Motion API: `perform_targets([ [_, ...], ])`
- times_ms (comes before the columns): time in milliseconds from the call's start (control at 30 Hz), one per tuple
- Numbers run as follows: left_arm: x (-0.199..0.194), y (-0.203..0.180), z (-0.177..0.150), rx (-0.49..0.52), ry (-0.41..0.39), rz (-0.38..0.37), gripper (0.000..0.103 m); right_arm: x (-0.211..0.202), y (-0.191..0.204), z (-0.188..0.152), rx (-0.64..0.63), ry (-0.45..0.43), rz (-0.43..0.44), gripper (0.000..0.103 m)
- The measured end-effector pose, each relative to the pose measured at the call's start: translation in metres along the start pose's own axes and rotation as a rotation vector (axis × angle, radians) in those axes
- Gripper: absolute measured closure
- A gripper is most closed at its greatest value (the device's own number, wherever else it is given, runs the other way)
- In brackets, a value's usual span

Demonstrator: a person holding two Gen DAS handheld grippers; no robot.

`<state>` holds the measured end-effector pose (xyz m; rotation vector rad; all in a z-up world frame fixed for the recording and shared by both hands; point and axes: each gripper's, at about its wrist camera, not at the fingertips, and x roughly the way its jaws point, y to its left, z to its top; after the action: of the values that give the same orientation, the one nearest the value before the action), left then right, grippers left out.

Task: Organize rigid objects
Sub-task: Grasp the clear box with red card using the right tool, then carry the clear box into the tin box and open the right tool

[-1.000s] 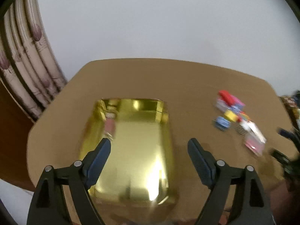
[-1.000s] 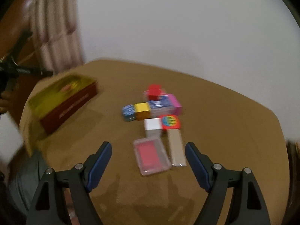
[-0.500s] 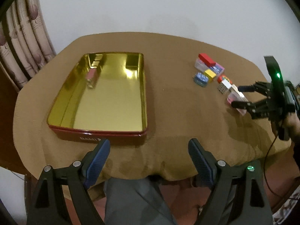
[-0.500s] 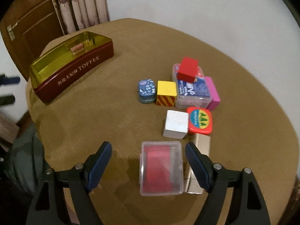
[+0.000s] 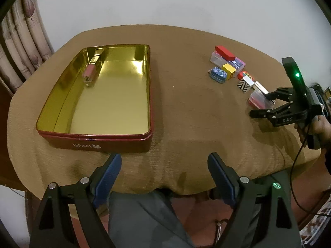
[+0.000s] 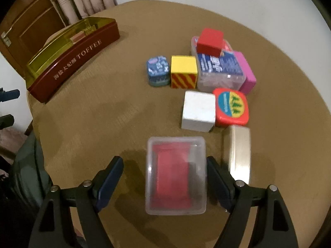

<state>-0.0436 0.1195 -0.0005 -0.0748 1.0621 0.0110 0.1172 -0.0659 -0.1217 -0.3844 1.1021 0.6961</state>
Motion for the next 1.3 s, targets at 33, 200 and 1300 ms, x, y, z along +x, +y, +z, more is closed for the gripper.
perform_targets([
  [33,0.000,0.000,0.000,0.002,-0.003,0.008,0.021,-0.002,-0.001,-0.001,0.003,-0.006,-0.020,0.043],
  [200,-0.005,-0.002,-0.003,0.006,-0.025,0.028,0.021,-0.010,-0.017,-0.005,0.142,-0.042,0.003,0.049],
  [1300,-0.054,0.102,-0.064,-0.211,-0.147,0.170,0.016,0.062,0.173,0.243,0.364,-0.010,0.187,0.049],
])
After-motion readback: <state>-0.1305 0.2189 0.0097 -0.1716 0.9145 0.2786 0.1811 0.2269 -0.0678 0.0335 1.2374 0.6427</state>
